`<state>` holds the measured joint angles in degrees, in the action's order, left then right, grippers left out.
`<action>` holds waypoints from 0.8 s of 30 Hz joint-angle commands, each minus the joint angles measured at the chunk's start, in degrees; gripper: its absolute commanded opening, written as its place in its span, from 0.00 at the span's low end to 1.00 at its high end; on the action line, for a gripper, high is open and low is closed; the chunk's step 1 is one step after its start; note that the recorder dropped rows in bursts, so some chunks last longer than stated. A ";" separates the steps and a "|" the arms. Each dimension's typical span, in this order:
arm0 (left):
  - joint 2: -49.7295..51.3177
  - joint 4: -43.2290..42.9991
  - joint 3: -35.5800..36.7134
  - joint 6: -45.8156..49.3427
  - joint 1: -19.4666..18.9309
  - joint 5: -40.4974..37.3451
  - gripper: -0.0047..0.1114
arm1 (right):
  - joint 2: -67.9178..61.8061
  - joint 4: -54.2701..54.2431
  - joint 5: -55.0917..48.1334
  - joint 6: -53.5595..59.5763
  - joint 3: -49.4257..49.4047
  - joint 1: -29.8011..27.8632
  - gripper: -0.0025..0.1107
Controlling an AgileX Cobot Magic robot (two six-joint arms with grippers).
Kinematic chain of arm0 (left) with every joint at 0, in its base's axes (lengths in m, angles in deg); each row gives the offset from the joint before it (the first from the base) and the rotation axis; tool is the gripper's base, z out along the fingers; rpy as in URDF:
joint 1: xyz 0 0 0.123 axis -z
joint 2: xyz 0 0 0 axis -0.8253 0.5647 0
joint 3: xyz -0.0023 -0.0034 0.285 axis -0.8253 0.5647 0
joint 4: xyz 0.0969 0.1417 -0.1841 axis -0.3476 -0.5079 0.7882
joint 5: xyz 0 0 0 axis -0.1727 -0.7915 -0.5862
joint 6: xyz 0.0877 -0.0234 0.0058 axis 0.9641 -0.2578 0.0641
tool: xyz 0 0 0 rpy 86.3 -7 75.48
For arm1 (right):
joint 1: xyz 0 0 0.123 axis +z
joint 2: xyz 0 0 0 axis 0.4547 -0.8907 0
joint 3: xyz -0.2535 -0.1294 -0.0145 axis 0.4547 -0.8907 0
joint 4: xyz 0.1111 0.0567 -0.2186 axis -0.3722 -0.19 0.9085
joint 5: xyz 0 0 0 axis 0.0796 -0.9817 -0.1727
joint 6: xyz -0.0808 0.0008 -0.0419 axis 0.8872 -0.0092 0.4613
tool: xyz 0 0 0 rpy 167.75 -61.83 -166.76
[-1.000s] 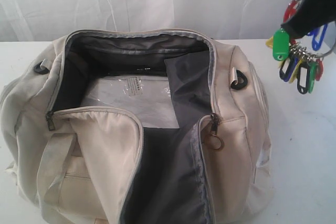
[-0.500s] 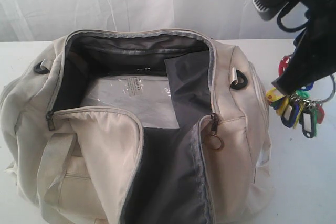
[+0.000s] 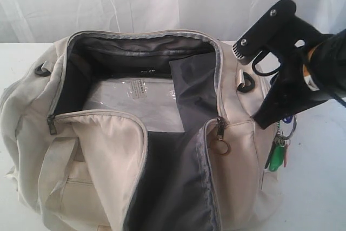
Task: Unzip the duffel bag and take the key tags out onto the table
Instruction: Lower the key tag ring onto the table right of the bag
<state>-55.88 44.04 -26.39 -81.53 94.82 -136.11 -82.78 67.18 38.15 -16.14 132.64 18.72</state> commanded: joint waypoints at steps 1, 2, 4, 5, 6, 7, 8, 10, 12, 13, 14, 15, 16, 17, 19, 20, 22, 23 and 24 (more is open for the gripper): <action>-0.45 0.14 0.06 -0.01 -0.22 -0.36 0.58 | -3.67 4.91 1.61 -4.28 -1.03 -0.11 0.02; -0.45 0.14 0.06 0.15 -0.22 -0.36 0.58 | -4.40 5.11 1.73 -5.12 -1.11 -0.37 0.02; -0.45 0.14 0.06 0.79 -0.22 -0.36 0.58 | -6.19 5.11 2.12 -5.35 -1.11 -1.20 0.02; -0.45 0.45 0.06 1.21 -0.22 -0.36 0.58 | -7.05 4.97 2.12 -5.43 -1.11 -1.70 0.02; -0.45 0.55 0.06 1.20 -0.22 -0.36 0.58 | -7.72 4.79 2.12 -5.59 -1.11 -2.17 0.02; -0.45 0.56 0.06 1.20 -0.22 -0.56 0.58 | -8.60 4.79 2.21 -6.35 -1.11 -2.86 0.02; -0.45 0.56 0.06 1.20 -0.22 -0.66 0.58 | -9.05 4.64 2.21 -6.35 -1.11 -3.13 0.02; -0.45 0.56 0.06 1.20 -0.22 -0.99 0.58 | -9.83 4.64 2.57 -6.35 -1.11 -3.99 0.02; -0.45 0.56 0.06 1.20 -0.22 -1.15 0.58 | -10.08 4.64 2.89 -6.35 -1.11 -4.84 0.02; -0.45 0.56 0.06 1.20 -0.22 -1.15 0.58 | -10.23 4.64 3.04 -6.35 -1.11 -5.40 0.02; -0.45 0.56 0.06 1.20 -0.22 -1.15 0.58 | -10.38 4.64 3.04 -6.35 -1.11 -5.91 0.02; -0.45 0.56 0.06 1.20 -0.22 -1.15 0.58 | -10.50 4.54 3.04 -6.35 -1.11 -6.55 0.02; -0.45 0.56 0.06 1.20 -0.22 -1.15 0.58 | -10.70 4.13 2.91 -6.35 -1.11 -7.17 0.02; -0.45 0.56 0.06 1.20 -0.22 -1.15 0.58 | -10.87 3.49 2.91 -6.35 -1.16 -7.69 0.02; -0.45 0.56 0.06 1.20 -0.22 -1.15 0.58 | -11.41 2.54 2.84 -5.99 -1.61 -8.86 0.02; -0.45 0.56 0.06 1.20 -0.22 -1.15 0.58 | -12.06 2.32 3.30 -5.73 -2.70 -9.65 0.02; -0.45 0.56 0.06 1.20 -0.22 -1.24 0.58 | -13.35 1.31 5.23 -5.75 -5.13 -10.46 0.02; -0.45 0.56 0.06 1.20 -0.22 -1.24 0.58 | -13.88 1.03 6.49 -5.75 -6.08 -10.46 0.02; -0.45 0.56 0.06 1.20 -0.22 -1.24 0.58 | -15.04 1.03 9.59 -5.75 -7.67 -10.46 0.02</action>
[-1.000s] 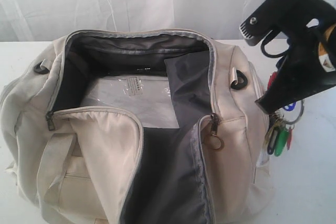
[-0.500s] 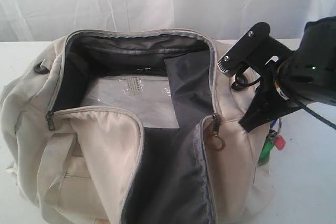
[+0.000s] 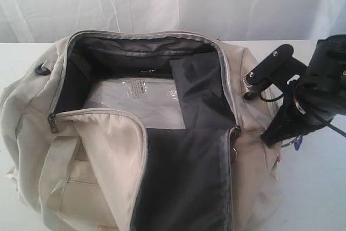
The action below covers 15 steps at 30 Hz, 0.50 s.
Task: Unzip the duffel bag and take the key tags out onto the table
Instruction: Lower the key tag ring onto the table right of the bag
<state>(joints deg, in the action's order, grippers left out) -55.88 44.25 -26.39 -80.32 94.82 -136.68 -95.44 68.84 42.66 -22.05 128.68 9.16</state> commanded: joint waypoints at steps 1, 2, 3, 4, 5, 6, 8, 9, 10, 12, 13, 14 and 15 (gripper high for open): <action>-0.45 0.34 0.06 -0.01 -0.22 -0.67 0.58 | -3.19 -0.77 6.93 0.17 -4.36 -0.90 0.02; -0.45 0.34 0.06 -0.01 -0.22 -0.67 0.58 | -5.00 -1.28 11.42 0.01 -5.03 -0.90 0.02; -0.45 0.34 0.06 -0.01 -0.22 -0.67 0.58 | -6.90 -2.31 14.69 0.01 -5.04 -0.90 0.02; -0.45 0.34 0.06 -0.01 -0.22 -0.67 0.58 | -8.28 -3.07 17.64 -0.46 -5.04 -0.90 0.02; -0.45 0.34 0.06 0.11 -0.22 -0.64 0.58 | -10.15 -3.86 21.54 -0.46 -5.04 -0.90 0.02; -0.45 0.34 0.06 0.23 -0.22 -0.64 0.58 | -11.80 -4.52 24.25 -0.46 -5.04 -0.90 0.02; -0.45 0.34 0.06 0.23 -0.22 -0.64 0.58 | -14.76 -5.65 29.70 -0.46 -4.92 -0.78 0.02; -0.45 0.34 0.06 0.23 -0.22 -0.64 0.58 | -16.01 -5.74 31.78 -0.46 -4.92 -0.71 0.02; -0.45 0.34 0.06 0.44 -0.22 -0.64 0.58 | -17.11 -5.88 33.57 -0.46 -4.92 -0.21 0.02; -0.45 0.34 0.06 0.88 -0.22 -0.69 0.58 | -18.87 -5.88 36.42 -0.46 -4.72 0.60 0.02; -0.45 0.34 0.06 1.11 -0.22 -0.79 0.58 | -19.50 -5.88 37.69 -0.46 -4.44 1.19 0.02; -0.45 0.34 0.06 1.10 -0.22 -0.95 0.58 | -20.59 -5.88 38.93 -0.46 -3.42 2.20 0.02; -0.45 0.34 0.06 1.10 -0.22 -0.95 0.58 | -21.15 -5.88 39.54 -0.46 -2.47 3.06 0.02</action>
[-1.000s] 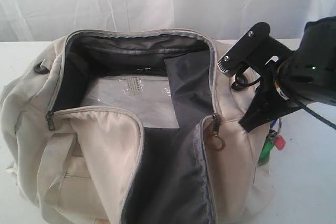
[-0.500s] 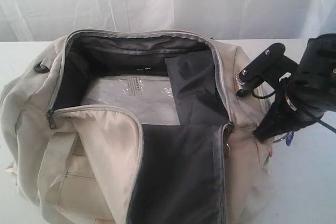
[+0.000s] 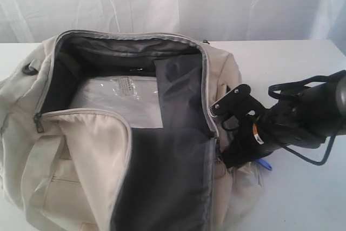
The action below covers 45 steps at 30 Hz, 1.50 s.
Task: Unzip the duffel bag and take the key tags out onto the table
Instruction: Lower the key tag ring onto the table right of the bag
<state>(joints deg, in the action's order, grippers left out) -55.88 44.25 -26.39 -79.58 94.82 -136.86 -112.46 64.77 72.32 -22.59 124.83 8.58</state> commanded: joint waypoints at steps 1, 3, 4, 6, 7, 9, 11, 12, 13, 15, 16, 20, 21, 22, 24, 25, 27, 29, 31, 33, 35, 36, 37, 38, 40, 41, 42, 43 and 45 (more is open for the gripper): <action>-0.45 0.34 0.06 0.36 -0.22 -1.07 0.58 | -4.60 -1.82 10.16 0.07 2.92 4.84 0.02; -0.45 0.34 0.06 0.36 -0.22 -1.30 0.58 | -4.92 -2.03 9.85 0.07 4.61 7.02 0.02; -0.45 0.34 0.06 0.36 -0.22 -1.35 0.58 | -4.92 -2.03 7.77 0.07 5.61 7.82 0.02; -0.45 0.34 0.06 0.36 -0.22 -1.49 0.58 | -4.34 -2.26 1.76 -1.16 6.43 7.82 0.02; -0.45 0.34 0.06 0.36 -0.22 -1.62 0.58 | -3.70 -2.26 -0.59 -1.32 6.43 7.68 0.02; -0.45 0.34 0.06 0.36 -0.22 -2.10 0.58 | -1.43 1.66 -8.72 -0.94 6.33 7.68 0.02; -0.45 0.34 0.06 0.36 -0.22 -2.10 0.58 | 2.06 4.50 -11.86 -1.18 5.99 7.60 0.02; -0.45 0.34 0.06 0.36 -0.22 -2.10 0.58 | 3.55 4.67 -12.01 -1.18 5.99 7.32 0.02; -0.45 0.34 0.06 0.36 -0.22 -2.10 0.58 | 5.08 4.67 -11.69 -1.18 5.99 7.17 0.02; -0.45 0.46 0.06 0.36 -0.22 -2.13 0.58 | 7.68 4.67 -11.56 -1.18 5.99 6.46 0.02; -0.45 0.57 0.06 0.36 -0.22 -2.13 0.58 | 8.90 4.79 -11.79 -1.18 5.99 5.82 0.02; -0.45 0.97 0.06 0.36 -0.22 -2.23 0.58 | 11.25 4.63 -15.18 -1.18 5.99 2.69 0.02; -0.45 1.23 0.06 0.36 -0.22 -2.23 0.58 | 11.25 4.34 -15.53 -1.18 5.85 1.85 0.02; -0.45 1.33 0.06 0.36 -0.22 -2.27 0.58 | 11.25 4.23 -15.43 -1.18 5.44 1.16 0.02; -0.45 1.62 0.06 0.36 -0.22 -2.27 0.58 | 11.25 4.07 -14.81 -1.18 4.74 0.44 0.02; -0.45 1.73 0.06 0.36 -0.22 -2.27 0.58 | 11.25 4.07 -14.75 -1.18 4.55 0.34 0.02; -0.45 1.71 0.06 0.36 -0.22 -2.38 0.58 | 11.25 4.07 -15.07 -1.18 4.06 0.34 0.02; -0.45 1.71 0.06 0.36 -0.22 -2.38 0.58 | 11.25 4.18 -14.94 -1.18 4.06 0.34 0.02; -0.45 1.71 0.06 0.36 -0.22 -2.38 0.58 | 11.02 4.18 -14.54 -1.18 4.06 0.34 0.02; -0.45 1.99 0.06 0.36 -0.22 -2.36 0.58 | 10.27 4.18 -15.58 -0.97 4.06 0.34 0.02; -0.45 1.99 0.06 0.36 -0.22 -2.52 0.58 | 9.51 4.18 -17.34 -0.68 4.06 0.34 0.02; -0.45 1.99 0.06 0.36 -0.22 -2.52 0.58 | 9.11 4.18 -18.31 0.08 4.06 0.34 0.02; -0.45 1.99 0.06 0.36 -0.22 -2.52 0.58 | 8.76 4.28 -19.47 1.22 4.06 0.04 0.02; -0.45 1.99 0.06 0.36 -0.22 -2.52 0.58 | 8.46 4.66 -20.30 1.61 4.06 -0.34 0.02; -0.45 2.11 0.06 0.36 -0.22 -2.68 0.58 | 8.22 4.80 -20.73 1.46 4.06 -1.50 0.02; -0.45 2.11 0.06 0.36 -0.22 -2.68 0.58 | 8.22 4.69 -20.73 1.45 4.06 -2.07 0.02; -0.45 2.11 0.06 0.36 -0.22 -2.68 0.58 | 8.22 4.69 -20.51 1.45 4.06 -2.57 0.02; -0.45 2.11 0.06 0.36 -0.22 -2.68 0.58 | 8.22 4.69 -20.33 1.45 4.06 -2.88 0.02; -0.45 2.11 0.06 0.36 -0.22 -2.68 0.58 | 8.22 3.87 -19.45 1.45 4.06 -3.33 0.02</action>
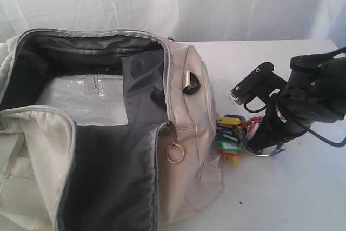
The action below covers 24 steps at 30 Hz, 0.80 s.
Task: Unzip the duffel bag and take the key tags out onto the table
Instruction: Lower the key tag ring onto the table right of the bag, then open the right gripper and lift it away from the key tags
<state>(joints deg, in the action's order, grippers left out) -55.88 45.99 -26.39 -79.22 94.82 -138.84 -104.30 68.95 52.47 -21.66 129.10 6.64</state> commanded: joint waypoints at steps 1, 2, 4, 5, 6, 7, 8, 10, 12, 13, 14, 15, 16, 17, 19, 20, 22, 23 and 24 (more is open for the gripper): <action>-0.45 0.38 0.06 0.00 -0.22 -0.70 0.58 | 0.06 -1.93 1.32 0.53 -0.21 -1.39 0.02; -0.45 0.38 0.06 0.00 -0.22 -0.70 0.58 | 0.06 -3.12 2.40 0.93 -0.21 -1.39 0.02; -0.45 0.38 0.06 0.00 -0.22 -0.58 0.58 | -0.17 -4.22 4.90 1.69 -0.21 -1.39 0.02; -0.45 0.38 0.06 0.00 -0.22 -0.58 0.58 | -0.25 -4.28 5.84 1.69 -0.21 -1.39 0.02; -0.45 0.38 0.06 0.00 -0.22 -0.58 0.58 | -0.53 -5.23 6.66 1.78 -0.21 -1.39 0.02; -0.45 0.38 0.06 0.00 -0.22 -0.58 0.58 | -0.80 -6.43 7.28 1.97 -0.21 -1.39 0.02; -0.45 0.38 0.06 0.00 -0.22 -0.58 0.58 | -0.94 -8.15 7.97 2.57 -0.21 -1.39 0.02; -0.45 0.38 0.06 0.00 -0.22 -0.58 0.58 | -1.33 -11.18 9.58 4.87 -0.21 -1.39 0.02; -0.45 0.38 0.06 0.00 -0.22 -0.58 0.58 | -1.45 -11.69 10.30 5.58 -0.21 -1.39 0.02; -0.45 0.38 0.06 0.00 -0.22 -0.58 0.58 | -1.45 -11.69 10.45 5.58 -0.21 -1.39 0.02; -0.45 0.38 0.06 0.00 -0.22 -0.58 0.58 | -1.45 -11.57 10.34 5.58 -0.21 -1.39 0.02; -0.45 0.38 0.06 0.00 -0.22 -0.58 0.58 | -1.45 -11.57 9.94 5.58 -0.21 -1.39 0.02; -0.45 0.38 0.06 0.00 -0.22 -0.58 0.58 | -1.45 -11.36 9.35 5.58 -0.21 -1.39 0.04; -0.45 0.38 0.06 0.00 -0.22 -0.58 0.58 | -1.45 -11.38 8.47 5.58 -0.21 -1.39 0.07; -0.45 0.38 0.06 0.00 -0.22 -0.58 0.58 | -1.45 -11.20 6.67 5.58 -0.21 -1.39 0.17; -0.45 0.38 0.06 0.00 -0.22 -0.58 0.58 | -1.45 -10.62 5.67 4.93 -0.21 -1.39 0.25; -0.45 0.38 0.06 0.00 -0.22 -0.58 0.58 | -1.05 -9.06 4.16 2.32 -0.11 -1.61 0.44; -0.45 0.38 0.06 0.00 -0.22 -0.58 0.58 | -0.63 -7.95 3.70 0.04 -0.11 -1.72 0.54; -0.45 0.38 0.06 0.00 -0.22 -0.58 0.58 | -0.43 -6.70 3.04 -1.72 -0.11 -1.72 0.60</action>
<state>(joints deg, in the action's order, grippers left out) -55.88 45.99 -26.39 -79.11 94.82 -138.84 -105.80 59.37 57.47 -19.13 129.10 5.52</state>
